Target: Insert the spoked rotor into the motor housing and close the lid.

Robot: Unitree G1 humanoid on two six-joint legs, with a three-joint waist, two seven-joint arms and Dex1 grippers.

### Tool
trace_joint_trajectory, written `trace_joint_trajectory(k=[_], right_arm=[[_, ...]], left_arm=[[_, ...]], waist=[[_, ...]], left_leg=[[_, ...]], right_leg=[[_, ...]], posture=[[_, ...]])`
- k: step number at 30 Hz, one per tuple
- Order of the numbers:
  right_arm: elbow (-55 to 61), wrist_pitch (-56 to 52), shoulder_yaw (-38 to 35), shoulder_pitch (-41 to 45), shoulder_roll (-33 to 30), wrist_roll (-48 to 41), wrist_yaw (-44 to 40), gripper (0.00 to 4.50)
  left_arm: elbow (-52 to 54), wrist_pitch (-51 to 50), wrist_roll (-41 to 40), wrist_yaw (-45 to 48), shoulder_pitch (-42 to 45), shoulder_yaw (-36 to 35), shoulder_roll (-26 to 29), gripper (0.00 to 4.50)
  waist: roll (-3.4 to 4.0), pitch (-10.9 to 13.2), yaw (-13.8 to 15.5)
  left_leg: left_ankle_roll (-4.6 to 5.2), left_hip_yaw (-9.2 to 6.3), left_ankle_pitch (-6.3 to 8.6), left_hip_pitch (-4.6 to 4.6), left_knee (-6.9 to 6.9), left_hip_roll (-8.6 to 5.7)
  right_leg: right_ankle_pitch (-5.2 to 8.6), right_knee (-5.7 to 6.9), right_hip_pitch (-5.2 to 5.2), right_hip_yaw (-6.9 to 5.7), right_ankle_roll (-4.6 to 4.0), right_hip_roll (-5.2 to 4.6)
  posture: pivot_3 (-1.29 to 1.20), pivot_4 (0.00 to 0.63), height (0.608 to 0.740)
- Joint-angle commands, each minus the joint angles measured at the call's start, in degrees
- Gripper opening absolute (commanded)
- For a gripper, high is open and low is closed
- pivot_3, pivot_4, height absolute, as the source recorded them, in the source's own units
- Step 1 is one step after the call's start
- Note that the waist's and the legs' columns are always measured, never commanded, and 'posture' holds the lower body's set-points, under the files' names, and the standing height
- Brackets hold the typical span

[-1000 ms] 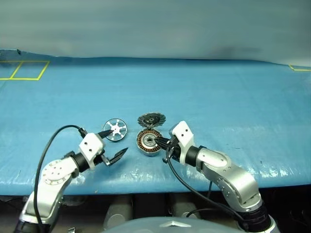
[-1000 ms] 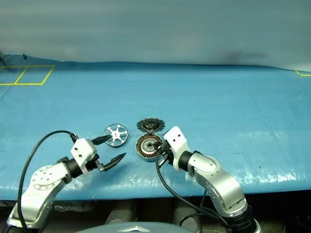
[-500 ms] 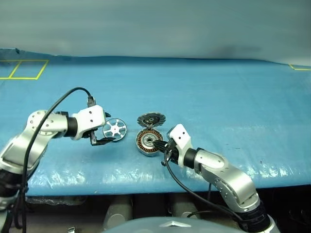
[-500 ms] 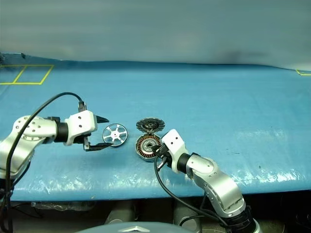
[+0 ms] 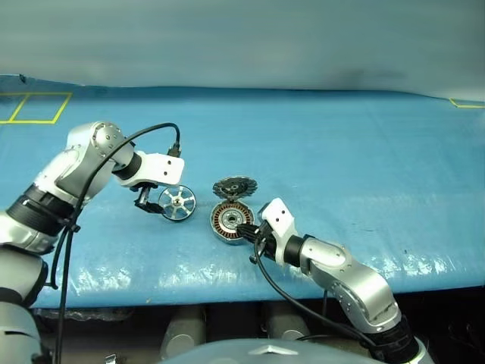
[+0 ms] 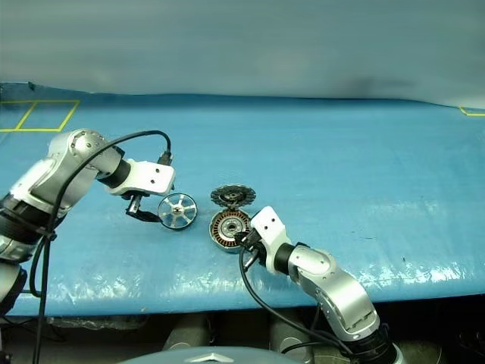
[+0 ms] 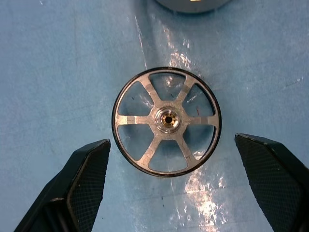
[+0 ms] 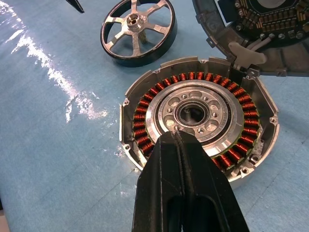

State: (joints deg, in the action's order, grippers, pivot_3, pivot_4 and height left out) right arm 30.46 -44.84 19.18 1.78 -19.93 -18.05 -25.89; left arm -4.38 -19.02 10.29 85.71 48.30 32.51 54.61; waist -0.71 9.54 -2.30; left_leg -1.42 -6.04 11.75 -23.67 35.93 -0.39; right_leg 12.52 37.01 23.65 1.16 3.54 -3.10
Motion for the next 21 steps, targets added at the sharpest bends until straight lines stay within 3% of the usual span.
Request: trace_joint_trajectory(k=[1,12,21], right_arm=[[0.6,0.6,0.0,-0.2,0.0,-0.1,-0.1,0.04],[0.7,-1.3,0.1,0.9,-1.3,-1.2,-1.7,0.04],[0.8,-1.4,-0.3,1.3,-1.0,-1.1,-1.5,0.04]], left_arm=[[-0.5,-0.5,2.7,3.0,2.5,0.8,-1.3,4.5],[3.1,-0.5,7.6,6.8,2.9,2.9,-3.2,4.5],[6.8,2.5,7.2,2.9,2.0,-1.5,-4.1,4.5]], waist=[[0.0,0.0,0.0],[0.0,0.0,0.0],[0.0,0.0,0.0]], left_leg=[[0.0,-0.01,0.0,0.0,0.01,0.0],[0.01,-0.08,-0.01,0.02,0.08,0.0],[0.01,-0.12,-0.01,0.03,0.12,0.0]], right_leg=[[0.0,0.01,-0.01,0.0,0.0,0.0],[-0.03,0.07,-0.06,0.0,0.05,0.03],[-0.18,0.12,-0.08,0.01,0.31,0.05]], posture=[[0.0,0.15,0.74],[0.0,0.15,0.74],[0.0,0.15,0.74]])
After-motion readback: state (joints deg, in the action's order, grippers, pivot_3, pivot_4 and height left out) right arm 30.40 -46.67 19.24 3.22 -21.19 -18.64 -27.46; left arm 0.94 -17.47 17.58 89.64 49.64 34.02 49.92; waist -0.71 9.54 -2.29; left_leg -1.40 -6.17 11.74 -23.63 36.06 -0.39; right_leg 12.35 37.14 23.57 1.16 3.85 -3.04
